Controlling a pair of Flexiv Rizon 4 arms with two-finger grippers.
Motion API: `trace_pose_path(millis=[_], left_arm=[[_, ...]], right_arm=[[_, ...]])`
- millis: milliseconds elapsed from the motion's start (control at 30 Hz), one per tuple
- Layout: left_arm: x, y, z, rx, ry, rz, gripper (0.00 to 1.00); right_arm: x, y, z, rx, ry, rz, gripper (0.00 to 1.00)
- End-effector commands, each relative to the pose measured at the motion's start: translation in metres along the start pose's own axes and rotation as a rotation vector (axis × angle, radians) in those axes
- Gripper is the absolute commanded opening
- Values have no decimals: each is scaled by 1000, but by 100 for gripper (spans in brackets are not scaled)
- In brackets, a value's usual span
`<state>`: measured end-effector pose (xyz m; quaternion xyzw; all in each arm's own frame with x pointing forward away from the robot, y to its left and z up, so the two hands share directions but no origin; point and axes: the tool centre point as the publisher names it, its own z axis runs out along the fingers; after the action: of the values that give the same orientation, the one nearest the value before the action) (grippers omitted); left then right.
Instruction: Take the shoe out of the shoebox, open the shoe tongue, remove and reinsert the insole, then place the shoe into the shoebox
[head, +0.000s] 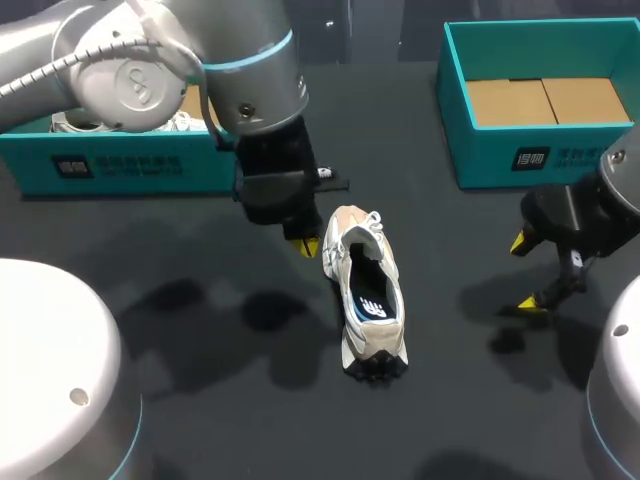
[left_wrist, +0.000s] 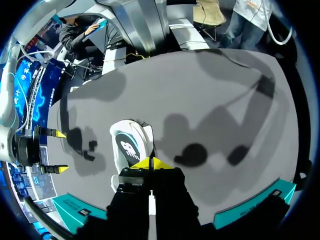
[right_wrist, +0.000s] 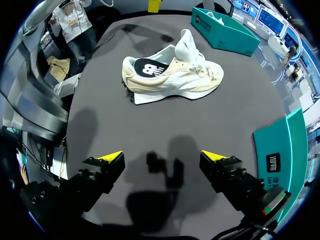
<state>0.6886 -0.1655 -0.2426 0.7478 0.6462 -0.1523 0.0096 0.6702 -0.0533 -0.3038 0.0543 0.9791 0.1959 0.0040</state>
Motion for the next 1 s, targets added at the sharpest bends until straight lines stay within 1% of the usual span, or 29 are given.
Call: trace_pose_path(millis=[33,300,333,667,767,1000], left_arm=[[-16,6,17,11,38,13,0],[-33,7,41,32,61,42,0],[-35,8,44,51,73,53,0],[-37,8,44,50,82,67,0],[-44,15,55,56,106,73,0],[-51,16,76,71,145,82,0]], right_arm=[[1,-15,0,-27,-7,17,100],[1,-15,0,-27,-7,17,100],[1,-15,0,-27,-7,17,100],[1,-15,0,-27,-7,17,100],[1,-15,0,-27,-7,17,100],[1,-15,0,-27,-7,17,100]])
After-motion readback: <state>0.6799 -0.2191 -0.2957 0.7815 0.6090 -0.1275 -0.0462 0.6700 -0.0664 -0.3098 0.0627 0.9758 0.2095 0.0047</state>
